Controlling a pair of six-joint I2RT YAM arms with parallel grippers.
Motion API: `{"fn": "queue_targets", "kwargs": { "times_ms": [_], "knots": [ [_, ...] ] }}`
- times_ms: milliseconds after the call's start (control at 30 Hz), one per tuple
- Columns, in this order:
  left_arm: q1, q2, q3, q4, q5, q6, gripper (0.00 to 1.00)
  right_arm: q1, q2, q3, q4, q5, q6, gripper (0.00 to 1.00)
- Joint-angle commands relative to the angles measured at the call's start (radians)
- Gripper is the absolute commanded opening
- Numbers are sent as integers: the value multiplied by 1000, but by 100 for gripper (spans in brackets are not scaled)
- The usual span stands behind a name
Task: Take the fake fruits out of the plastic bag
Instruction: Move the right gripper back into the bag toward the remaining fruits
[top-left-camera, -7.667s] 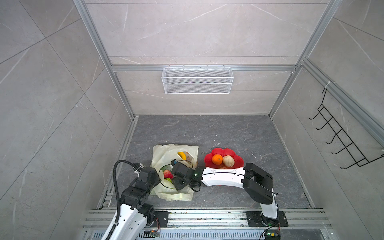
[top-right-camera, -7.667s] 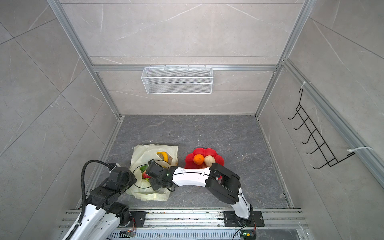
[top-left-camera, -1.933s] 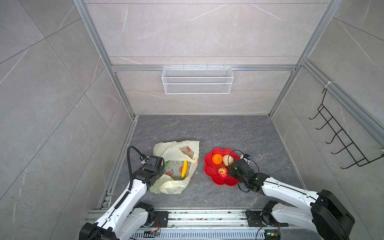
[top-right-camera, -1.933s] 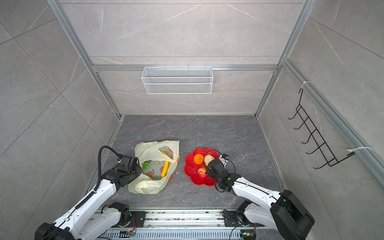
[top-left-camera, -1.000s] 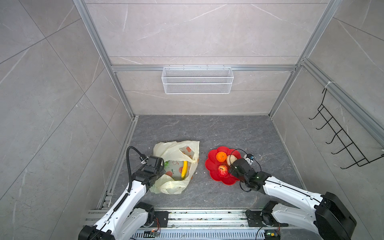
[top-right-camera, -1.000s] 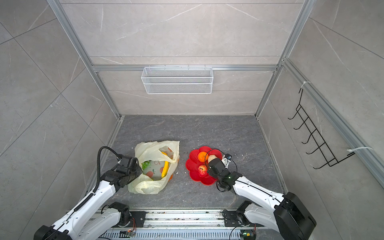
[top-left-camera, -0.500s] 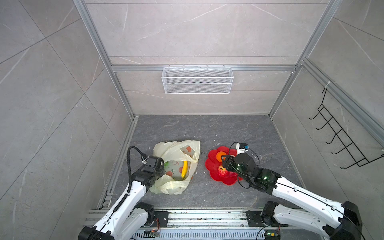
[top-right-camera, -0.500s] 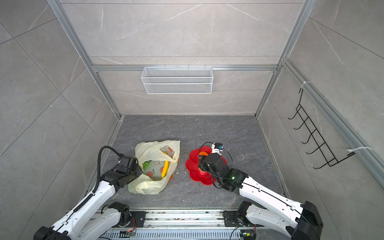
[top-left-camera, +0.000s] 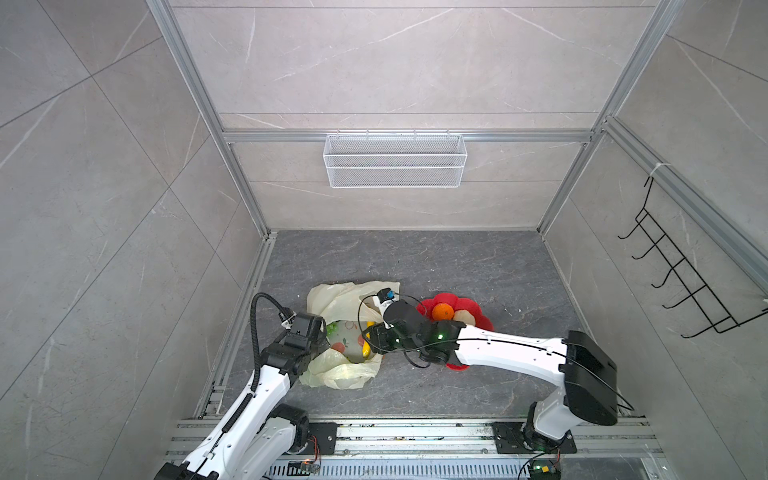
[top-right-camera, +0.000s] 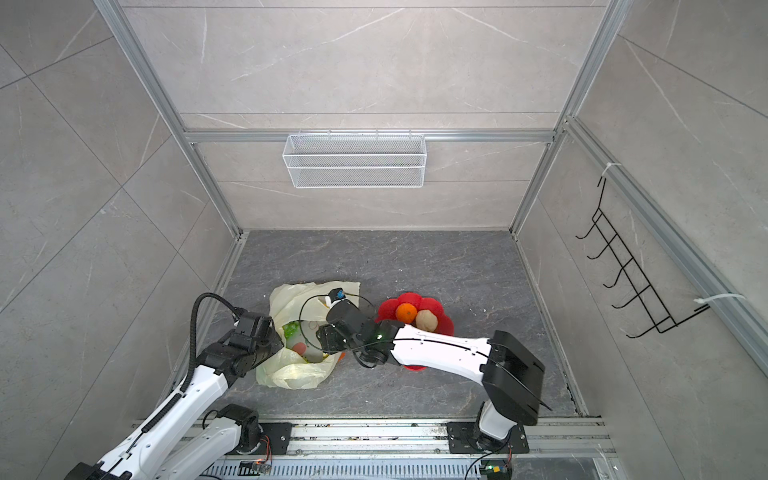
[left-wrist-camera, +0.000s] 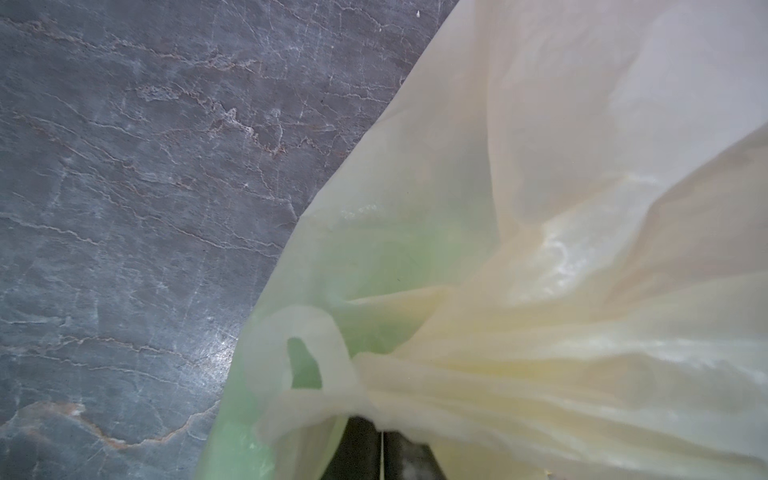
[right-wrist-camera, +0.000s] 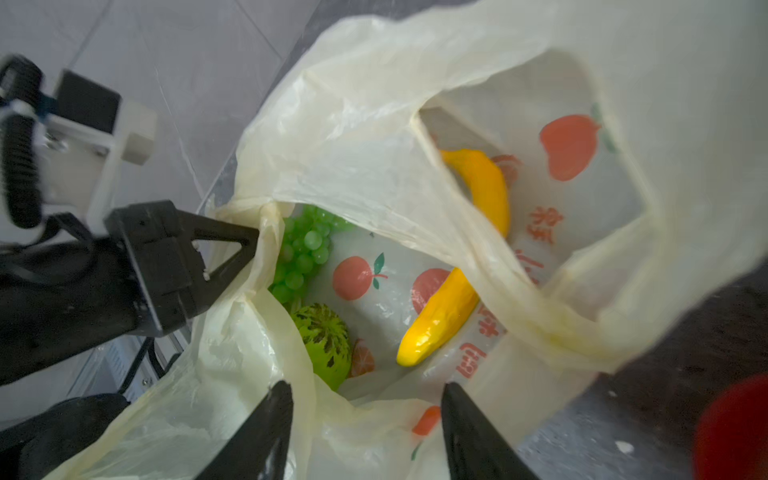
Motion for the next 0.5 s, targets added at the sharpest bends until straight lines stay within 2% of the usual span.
{"fn": "queue_targets", "kwargs": {
  "times_ms": [0,200,467],
  "knots": [
    [4,-20,35,-42,-36,14,8,2,87,90,12,-92,-30,58],
    [5,-35,13,-76,-84,-36,8,2,254,206,-21,-80,-2,58],
    [13,-22,-2,-145,-158,-98,9,3,455,398,-82,-51,-31,58]
  ]
}}
